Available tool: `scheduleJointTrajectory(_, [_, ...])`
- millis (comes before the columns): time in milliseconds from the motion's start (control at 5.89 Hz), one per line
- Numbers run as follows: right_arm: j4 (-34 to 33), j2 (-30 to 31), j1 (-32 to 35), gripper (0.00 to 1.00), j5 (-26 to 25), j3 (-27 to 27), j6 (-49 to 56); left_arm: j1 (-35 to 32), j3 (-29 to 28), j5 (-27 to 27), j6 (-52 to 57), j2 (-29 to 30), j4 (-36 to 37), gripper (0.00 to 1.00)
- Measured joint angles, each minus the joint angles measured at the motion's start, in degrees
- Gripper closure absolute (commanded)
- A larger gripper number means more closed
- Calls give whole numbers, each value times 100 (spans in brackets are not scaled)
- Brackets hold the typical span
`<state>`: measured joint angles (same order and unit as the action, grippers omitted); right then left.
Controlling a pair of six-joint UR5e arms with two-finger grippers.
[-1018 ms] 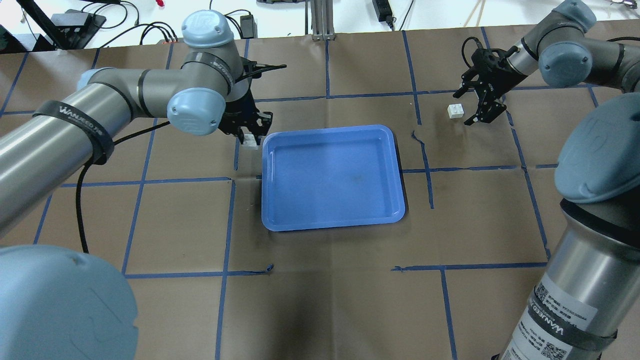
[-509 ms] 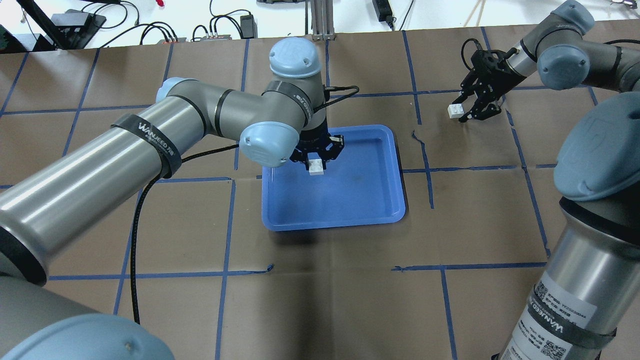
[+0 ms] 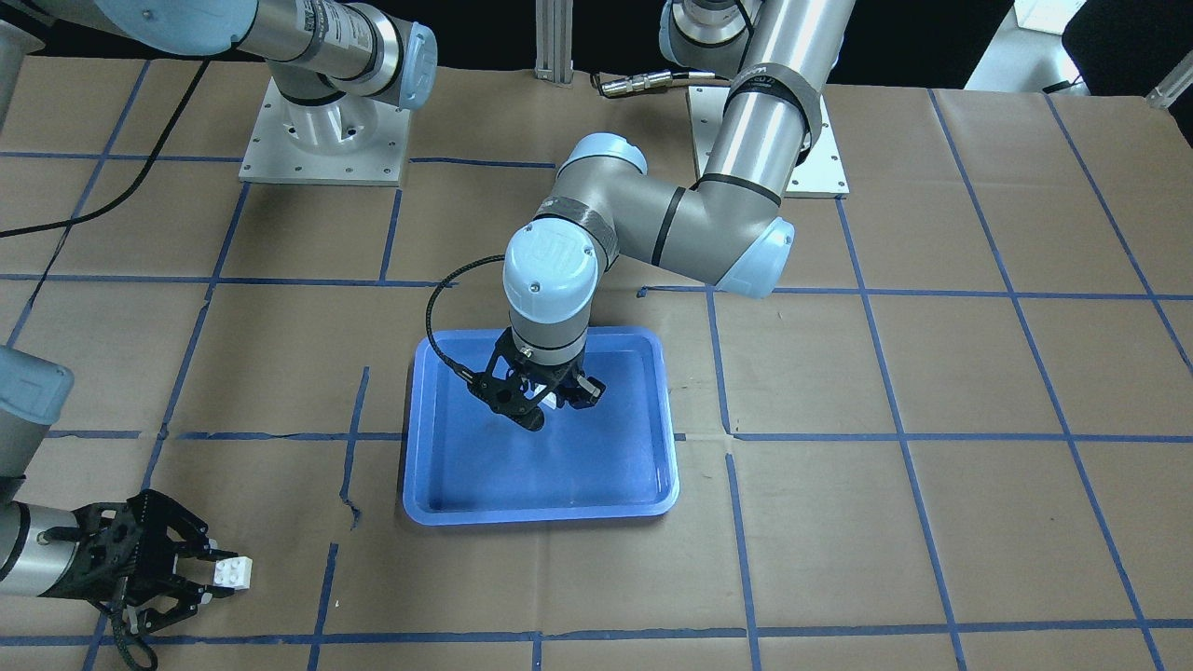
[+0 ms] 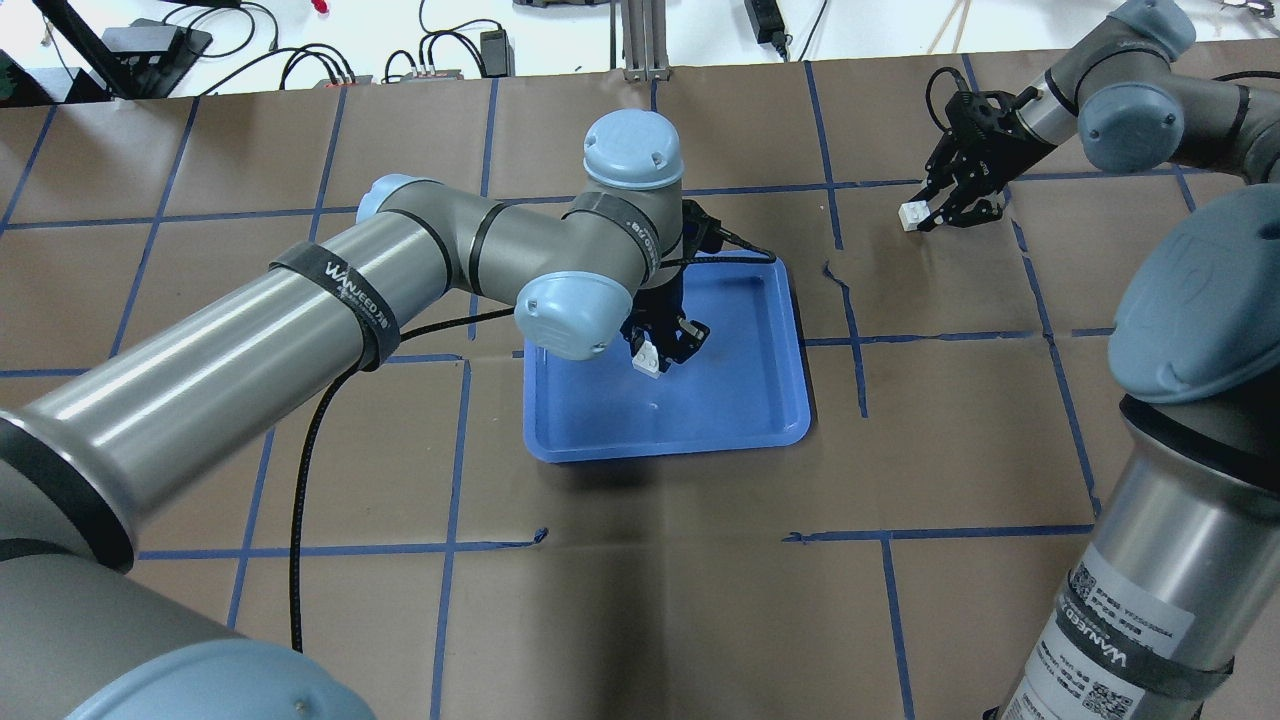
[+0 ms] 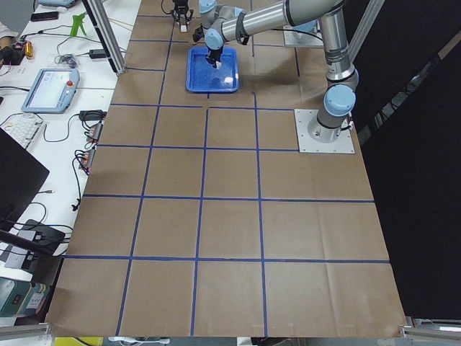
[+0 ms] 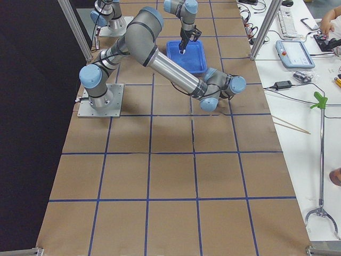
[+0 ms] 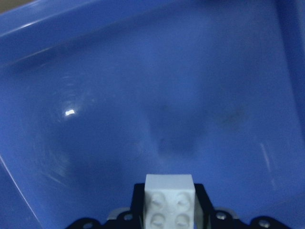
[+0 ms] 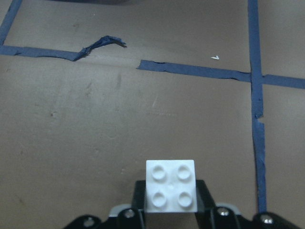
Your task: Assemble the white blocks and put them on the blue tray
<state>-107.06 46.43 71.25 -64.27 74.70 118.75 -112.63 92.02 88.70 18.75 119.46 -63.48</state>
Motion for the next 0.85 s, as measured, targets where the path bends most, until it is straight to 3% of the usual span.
scheduleJointTrajectory(509, [140, 630, 13, 78, -36, 102, -662, -4, 48, 189, 3861, 0, 548, 81])
scheduleJointTrajectory(848, [116, 1351, 23, 78, -15, 808, -895, -4, 197, 161, 4541, 55, 678, 80])
